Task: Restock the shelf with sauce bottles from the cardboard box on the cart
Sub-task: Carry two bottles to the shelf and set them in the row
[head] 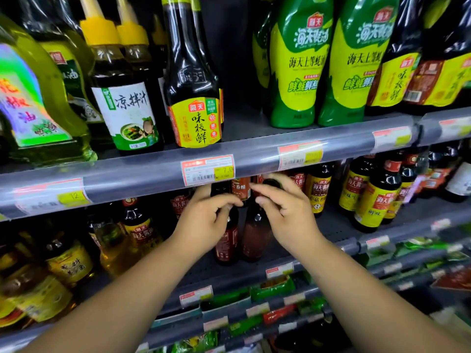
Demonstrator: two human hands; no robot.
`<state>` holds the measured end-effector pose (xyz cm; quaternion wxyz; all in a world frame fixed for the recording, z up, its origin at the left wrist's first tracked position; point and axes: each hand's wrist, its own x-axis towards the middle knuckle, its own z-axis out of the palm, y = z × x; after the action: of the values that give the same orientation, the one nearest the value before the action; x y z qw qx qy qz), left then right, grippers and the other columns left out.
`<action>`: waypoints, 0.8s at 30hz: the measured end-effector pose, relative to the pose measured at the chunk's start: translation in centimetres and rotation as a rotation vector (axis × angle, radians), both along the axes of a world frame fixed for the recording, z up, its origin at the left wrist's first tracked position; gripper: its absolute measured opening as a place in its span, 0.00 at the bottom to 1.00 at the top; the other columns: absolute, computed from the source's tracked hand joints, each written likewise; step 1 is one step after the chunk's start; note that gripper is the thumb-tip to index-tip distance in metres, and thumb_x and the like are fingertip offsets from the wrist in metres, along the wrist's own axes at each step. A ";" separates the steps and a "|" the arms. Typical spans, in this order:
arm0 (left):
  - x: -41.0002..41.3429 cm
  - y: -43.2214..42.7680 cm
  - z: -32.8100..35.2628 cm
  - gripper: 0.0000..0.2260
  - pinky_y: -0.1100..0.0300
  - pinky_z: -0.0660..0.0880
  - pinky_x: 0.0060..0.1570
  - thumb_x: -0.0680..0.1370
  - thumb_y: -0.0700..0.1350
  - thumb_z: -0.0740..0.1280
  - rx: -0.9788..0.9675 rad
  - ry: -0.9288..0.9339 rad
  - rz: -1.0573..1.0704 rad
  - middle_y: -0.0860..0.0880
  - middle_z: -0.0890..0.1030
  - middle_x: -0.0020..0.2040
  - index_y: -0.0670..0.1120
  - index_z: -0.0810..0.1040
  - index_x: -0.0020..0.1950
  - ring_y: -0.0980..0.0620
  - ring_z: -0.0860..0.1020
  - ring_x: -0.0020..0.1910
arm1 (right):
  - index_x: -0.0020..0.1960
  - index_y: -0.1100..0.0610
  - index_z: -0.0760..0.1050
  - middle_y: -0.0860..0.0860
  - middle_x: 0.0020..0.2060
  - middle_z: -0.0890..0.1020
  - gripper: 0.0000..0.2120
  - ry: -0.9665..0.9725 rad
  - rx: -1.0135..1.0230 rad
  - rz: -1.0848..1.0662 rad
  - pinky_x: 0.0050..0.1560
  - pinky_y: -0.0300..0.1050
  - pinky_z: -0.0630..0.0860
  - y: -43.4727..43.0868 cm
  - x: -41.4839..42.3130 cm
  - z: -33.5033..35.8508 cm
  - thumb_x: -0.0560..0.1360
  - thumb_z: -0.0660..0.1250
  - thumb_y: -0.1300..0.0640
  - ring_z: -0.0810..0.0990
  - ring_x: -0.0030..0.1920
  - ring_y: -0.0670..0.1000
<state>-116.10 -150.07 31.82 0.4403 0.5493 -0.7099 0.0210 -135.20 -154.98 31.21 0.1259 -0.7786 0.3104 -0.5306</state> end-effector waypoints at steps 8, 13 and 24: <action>1.1 -0.8 -2.9 0.14 0.67 0.69 0.60 0.70 0.45 0.76 0.100 0.014 -0.010 0.55 0.70 0.52 0.55 0.82 0.53 0.58 0.72 0.54 | 0.62 0.53 0.80 0.58 0.63 0.74 0.18 0.200 0.087 0.048 0.65 0.57 0.72 -1.5 1.4 -2.6 0.73 0.73 0.55 0.74 0.64 0.58; 1.0 -0.5 -5.0 0.29 0.59 0.65 0.71 0.71 0.47 0.75 0.143 -0.038 -0.019 0.50 0.64 0.71 0.58 0.70 0.70 0.55 0.65 0.71 | 0.67 0.44 0.73 0.54 0.72 0.65 0.26 0.261 0.184 0.041 0.69 0.59 0.69 -1.3 1.7 -4.0 0.72 0.73 0.57 0.66 0.71 0.57; 1.1 0.6 -9.2 0.48 0.71 0.51 0.69 0.73 0.52 0.72 0.251 0.095 0.071 0.55 0.50 0.77 0.70 0.33 0.71 0.65 0.51 0.73 | 0.71 0.33 0.52 0.38 0.64 0.72 0.47 -0.057 0.714 0.137 0.60 0.35 0.73 0.1 1.5 -8.7 0.69 0.76 0.64 0.72 0.63 0.34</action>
<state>-115.04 -149.50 22.57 0.4002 0.6252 -0.6654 -0.0785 -133.67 -154.85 22.53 0.4337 -0.6896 0.4196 -0.4004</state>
